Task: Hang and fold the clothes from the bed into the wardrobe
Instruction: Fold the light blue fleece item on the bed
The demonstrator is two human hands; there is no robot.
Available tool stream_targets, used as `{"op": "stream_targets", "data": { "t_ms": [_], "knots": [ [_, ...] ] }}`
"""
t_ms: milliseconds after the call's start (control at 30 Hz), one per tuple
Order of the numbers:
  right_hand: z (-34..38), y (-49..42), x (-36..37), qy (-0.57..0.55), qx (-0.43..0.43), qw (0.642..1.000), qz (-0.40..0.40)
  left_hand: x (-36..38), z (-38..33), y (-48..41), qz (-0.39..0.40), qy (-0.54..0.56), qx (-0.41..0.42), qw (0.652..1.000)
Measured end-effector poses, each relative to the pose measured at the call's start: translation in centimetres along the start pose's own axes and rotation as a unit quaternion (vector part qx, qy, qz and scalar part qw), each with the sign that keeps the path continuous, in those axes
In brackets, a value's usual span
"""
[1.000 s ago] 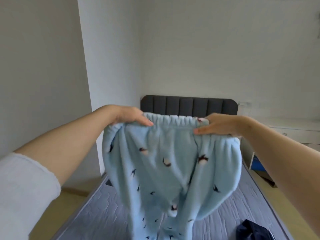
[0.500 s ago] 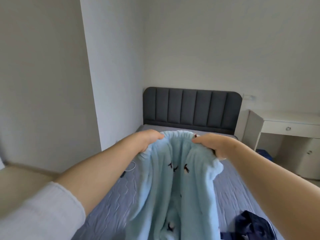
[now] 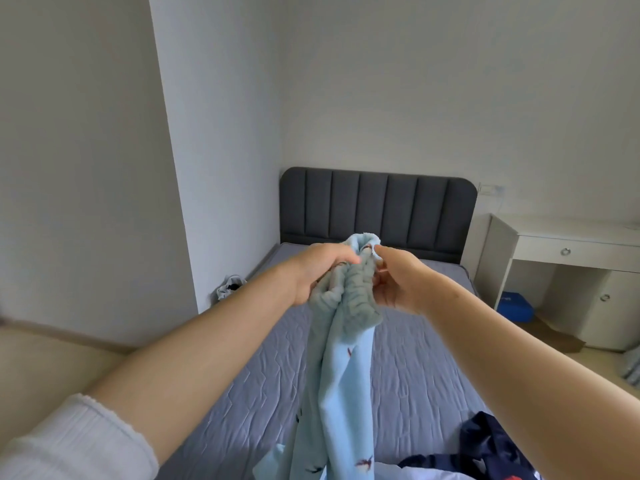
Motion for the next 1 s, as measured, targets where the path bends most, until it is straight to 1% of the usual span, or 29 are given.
{"op": "stream_targets", "data": {
  "t_ms": [33, 100, 167, 200, 233, 267, 333, 367, 400, 433, 467, 533, 600, 667, 733, 767, 867, 933, 967, 1000],
  "knots": [
    [0.0, 0.0, 0.0, -0.005, -0.005, 1.0, 0.008, 0.1, 0.0, 0.2, 0.024, -0.034, 0.016, 0.999],
    [0.1, 0.3, 0.3, 0.007, -0.011, 1.0, 0.024, 0.2, 0.4, 0.3, 0.027, -0.143, 0.045, 0.988],
    [0.1, 0.7, 0.6, 0.039, -0.014, 0.999, 0.035, 0.2, 0.6, 0.3, -0.01, -0.242, 0.072, 0.968],
    [0.0, 0.7, 0.7, 0.077, -0.023, 0.996, 0.04, -0.1, 0.5, 0.3, -0.035, -0.27, 0.069, 0.96],
    [-0.2, 0.7, 0.7, 0.14, -0.048, 0.988, 0.035, -0.6, 0.5, 0.3, -0.062, -0.284, 0.056, 0.955],
    [-0.2, 0.6, 0.5, 0.229, -0.093, 0.969, 0.013, -1.1, 0.3, 0.4, -0.083, -0.285, 0.042, 0.954],
    [0.0, 0.2, 0.1, 0.393, -0.199, 0.896, -0.06, -2.2, 0.1, 0.5, -0.099, -0.283, 0.034, 0.953],
    [0.1, -0.1, -0.2, 0.436, -0.226, 0.867, -0.084, -2.5, -0.3, 0.7, -0.09, -0.282, 0.043, 0.954],
    [0.3, -0.2, -0.4, 0.453, -0.227, 0.857, -0.089, -2.8, -0.8, 1.2, -0.073, -0.277, 0.059, 0.956],
    [0.5, -0.1, -0.5, 0.449, -0.221, 0.862, -0.078, -3.1, -1.4, 1.6, -0.056, -0.269, 0.08, 0.958],
    [0.7, 0.0, -0.6, 0.429, -0.219, 0.875, -0.055, -3.3, -2.0, 2.0, -0.047, -0.26, 0.099, 0.959],
    [0.9, 0.0, -0.4, 0.365, -0.251, 0.897, 0.006, -4.0, -3.2, 2.5, -0.048, -0.234, 0.131, 0.962],
    [1.3, 0.0, 0.2, 0.328, -0.32, 0.888, 0.04, -4.8, -4.4, 2.7, -0.045, -0.225, 0.158, 0.96],
    [1.8, -0.2, 0.8, 0.339, -0.376, 0.862, 0.03, -5.8, -5.5, 2.9, -0.042, -0.266, 0.16, 0.95],
    [2.5, -0.2, 1.4, 0.358, -0.41, 0.839, -0.008, -6.9, -6.5, 3.1, -0.042, -0.361, 0.144, 0.92],
    [3.0, -0.1, 1.7, 0.362, -0.418, 0.833, -0.024, -7.4, -6.8, 3.1, -0.044, -0.425, 0.131, 0.895],
    [4.8, -0.3, 2.4, 0.364, -0.426, 0.827, -0.043, -8.5, -7.7, 2.9, -0.068, -0.611, 0.061, 0.786],
    [6.2, -0.1, 3.3, 0.35, -0.432, 0.83, -0.043, -8.8, -8.8, 3.0, -0.119, -0.679, 0.041, 0.723],
    [7.0, -0.1, 3.7, 0.337, -0.441, 0.831, -0.047, -9.0, -9.5, 3.1, -0.158, -0.694, 0.054, 0.7],
    [7.7, -0.1, 4.1, 0.32, -0.452, 0.831, -0.057, -9.3, -10.4, 3.2, -0.203, -0.694, 0.079, 0.687]
  ]
}}
Point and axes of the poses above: each hand's wrist, its own y-axis away from the middle knuckle, its own x-axis out of the palm, z = x × y, the point moved 1 cm from there along -y, towards the middle knuckle
